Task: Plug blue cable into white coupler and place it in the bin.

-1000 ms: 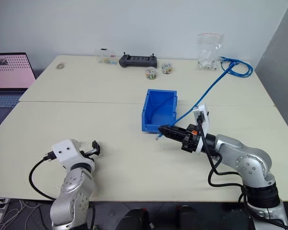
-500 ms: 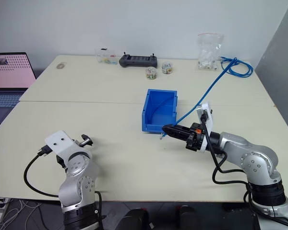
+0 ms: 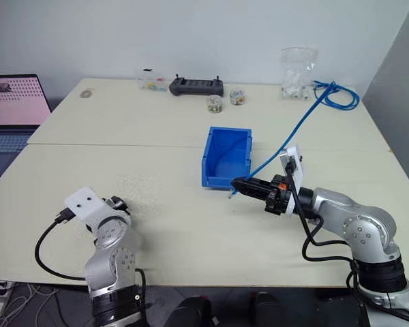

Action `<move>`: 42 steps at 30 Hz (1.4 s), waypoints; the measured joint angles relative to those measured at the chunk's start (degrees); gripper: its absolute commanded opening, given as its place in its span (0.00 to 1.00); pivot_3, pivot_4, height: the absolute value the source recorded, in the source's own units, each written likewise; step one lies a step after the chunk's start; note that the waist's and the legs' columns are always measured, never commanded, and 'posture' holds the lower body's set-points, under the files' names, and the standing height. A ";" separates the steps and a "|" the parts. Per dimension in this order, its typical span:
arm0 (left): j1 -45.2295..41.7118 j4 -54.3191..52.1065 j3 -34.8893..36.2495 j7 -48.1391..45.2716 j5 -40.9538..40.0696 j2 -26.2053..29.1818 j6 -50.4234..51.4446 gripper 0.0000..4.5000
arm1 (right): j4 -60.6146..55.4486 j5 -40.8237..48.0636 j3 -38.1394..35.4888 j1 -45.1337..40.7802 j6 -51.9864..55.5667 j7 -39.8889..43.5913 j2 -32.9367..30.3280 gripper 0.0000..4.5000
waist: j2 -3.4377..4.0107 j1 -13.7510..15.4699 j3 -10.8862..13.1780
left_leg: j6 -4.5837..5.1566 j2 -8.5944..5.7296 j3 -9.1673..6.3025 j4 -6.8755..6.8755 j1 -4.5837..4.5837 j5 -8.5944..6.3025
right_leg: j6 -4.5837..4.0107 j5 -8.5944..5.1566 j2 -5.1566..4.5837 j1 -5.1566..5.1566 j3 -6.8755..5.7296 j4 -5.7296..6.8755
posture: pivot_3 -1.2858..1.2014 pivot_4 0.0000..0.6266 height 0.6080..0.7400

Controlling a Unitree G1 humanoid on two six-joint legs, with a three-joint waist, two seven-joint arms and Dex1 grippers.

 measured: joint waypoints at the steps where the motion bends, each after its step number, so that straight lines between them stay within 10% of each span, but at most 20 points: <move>1: 0.00 0.05 0.00 -0.01 0.00 0.00 -0.02 0.51 | 0.00 0.00 -0.03 0.00 0.02 0.00 0.00 0.01 | 0.00 0.01 0.00 | 0.00 0.00 0.00 0.00 0.00 0.00 | 0.00 0.00 0.00 0.00 0.00 0.00 | 0.52 0.24 1.00; 7: 0.00 0.19 -0.01 -0.06 -0.01 -0.01 -0.11 0.20 | 0.00 0.00 -0.44 0.00 0.36 0.00 0.00 0.01 | 0.00 0.01 0.00 | 0.00 0.00 0.00 0.00 0.01 0.00 | 0.00 0.00 0.00 0.00 0.01 0.01 | 0.52 0.24 1.00; 16: 3.98 -2.83 -1.60 -7.99 -0.76 2.63 1.64 0.19 | -0.19 -0.14 -0.43 0.21 0.42 -0.06 0.18 0.01 | 0.01 -0.02 -0.01 | 0.00 -0.02 0.02 -0.01 0.04 0.00 | 0.00 0.00 0.00 0.00 0.03 0.03 | 0.52 0.24 1.00; 28: 9.65 -11.44 -30.40 -63.73 -9.24 34.93 4.70 0.18 | -7.09 -6.10 0.49 8.94 -2.02 0.32 -1.32 0.01 | 0.08 0.12 -0.03 | 0.00 -0.03 -0.01 -0.03 0.06 0.00 | -0.02 -0.02 -0.03 0.05 0.02 -0.08 | 0.52 0.24 1.00; 42: -8.16 2.76 -44.99 -95.26 -4.62 42.13 -7.53 0.18 | -10.24 -27.39 14.03 10.86 -16.11 8.80 -3.71 0.01 | 0.10 -0.38 -0.01 | 0.01 0.05 -0.05 -0.05 0.06 0.00 | -0.07 -0.06 0.06 0.01 -0.03 -0.04 | 0.52 0.24 1.00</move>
